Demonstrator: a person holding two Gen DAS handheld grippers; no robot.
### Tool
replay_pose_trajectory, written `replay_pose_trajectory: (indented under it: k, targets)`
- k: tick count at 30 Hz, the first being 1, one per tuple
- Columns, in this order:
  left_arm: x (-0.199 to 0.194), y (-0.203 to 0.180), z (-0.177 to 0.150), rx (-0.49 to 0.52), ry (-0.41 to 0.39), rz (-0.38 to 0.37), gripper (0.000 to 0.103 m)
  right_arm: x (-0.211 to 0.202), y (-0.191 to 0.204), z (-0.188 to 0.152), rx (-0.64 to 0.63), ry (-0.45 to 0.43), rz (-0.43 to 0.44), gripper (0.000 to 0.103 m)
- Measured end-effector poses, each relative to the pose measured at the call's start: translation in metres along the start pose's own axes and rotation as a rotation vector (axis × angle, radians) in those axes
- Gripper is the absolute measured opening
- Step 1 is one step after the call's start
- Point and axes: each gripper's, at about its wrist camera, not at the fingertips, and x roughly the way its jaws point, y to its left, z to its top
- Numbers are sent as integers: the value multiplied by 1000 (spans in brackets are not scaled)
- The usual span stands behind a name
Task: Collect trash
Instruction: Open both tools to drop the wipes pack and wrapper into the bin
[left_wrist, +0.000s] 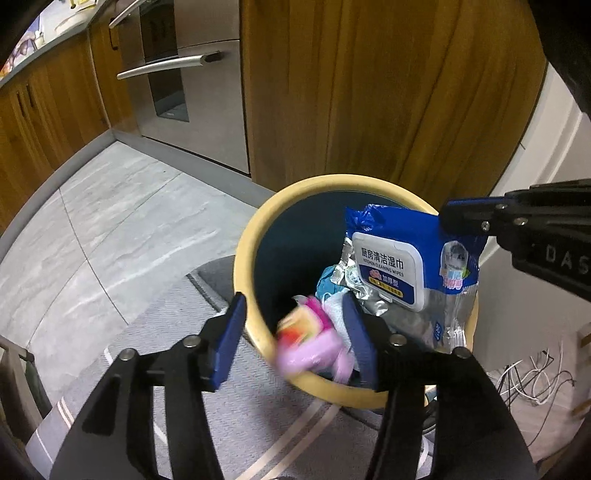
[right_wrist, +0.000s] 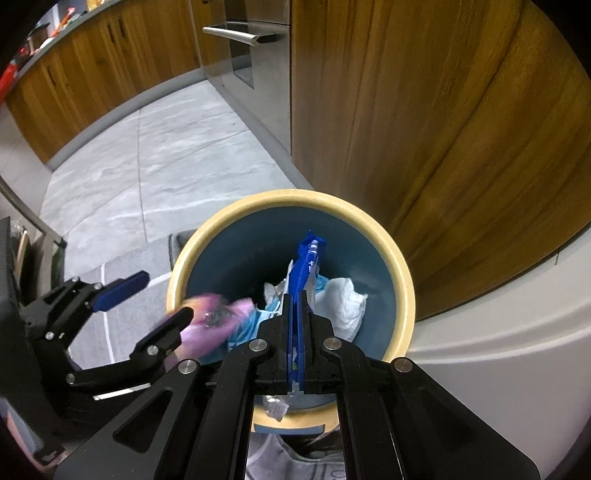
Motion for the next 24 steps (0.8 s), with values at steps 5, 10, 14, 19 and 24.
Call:
replay_pose_trajectory:
  k: [5,10,14,19,24]
  targets:
    - [-10,3,-3,4,-8,7,56,1,-1,0,-3,-9,16,3]
    - [-21,13,-13,-4,-1,27,56,7,6,-2,-40,-12,11,3]
    - [-36,21,-18,-3,-7,48,56,8,8,-2,-46,4,-3,27]
    - [-61,34,-25,-21,-21,73,60,0,9,-2,-43,-17,-18,41]
    - [-97,48,-40,-42,-50,112,76,-17,19,-7,-64,-50,6,68]
